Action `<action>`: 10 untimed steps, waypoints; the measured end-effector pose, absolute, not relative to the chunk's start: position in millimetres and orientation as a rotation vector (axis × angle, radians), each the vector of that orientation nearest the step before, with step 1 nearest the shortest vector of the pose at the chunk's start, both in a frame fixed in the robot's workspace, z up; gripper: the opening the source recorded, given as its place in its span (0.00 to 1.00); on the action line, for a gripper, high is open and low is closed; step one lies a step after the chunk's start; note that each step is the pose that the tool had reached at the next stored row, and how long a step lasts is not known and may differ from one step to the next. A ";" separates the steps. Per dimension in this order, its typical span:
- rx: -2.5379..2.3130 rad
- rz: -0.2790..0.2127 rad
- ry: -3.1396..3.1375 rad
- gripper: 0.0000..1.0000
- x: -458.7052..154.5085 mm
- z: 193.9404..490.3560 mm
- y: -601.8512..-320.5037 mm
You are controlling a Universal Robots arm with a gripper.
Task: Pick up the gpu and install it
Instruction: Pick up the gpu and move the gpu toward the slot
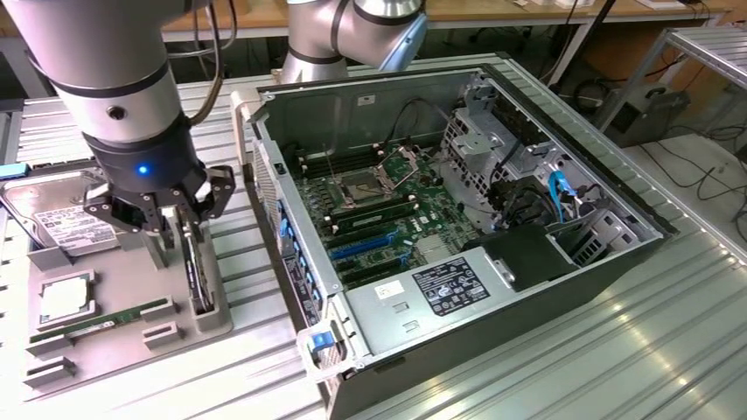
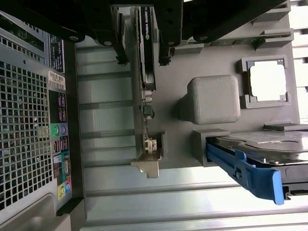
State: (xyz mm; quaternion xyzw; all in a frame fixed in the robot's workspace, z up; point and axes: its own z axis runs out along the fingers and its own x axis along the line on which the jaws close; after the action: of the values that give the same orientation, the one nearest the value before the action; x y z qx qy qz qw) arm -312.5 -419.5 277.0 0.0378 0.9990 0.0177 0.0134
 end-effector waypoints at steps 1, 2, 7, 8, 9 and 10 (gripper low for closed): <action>0.118 0.055 3.112 0.38 -312.8 274.6 -419.5; 0.118 0.055 3.112 0.38 -313.2 271.5 -419.5; 0.118 0.055 3.112 0.38 -314.1 260.9 -419.5; 0.118 0.055 3.112 0.38 -314.2 258.7 -419.5; 0.118 0.055 3.112 0.38 -314.3 256.2 -419.5; 0.118 0.055 3.112 0.38 -314.4 254.2 -419.5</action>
State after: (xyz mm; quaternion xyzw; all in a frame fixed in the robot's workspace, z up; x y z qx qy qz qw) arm -314.4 -419.5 254.2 0.0378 0.9990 0.0178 0.0134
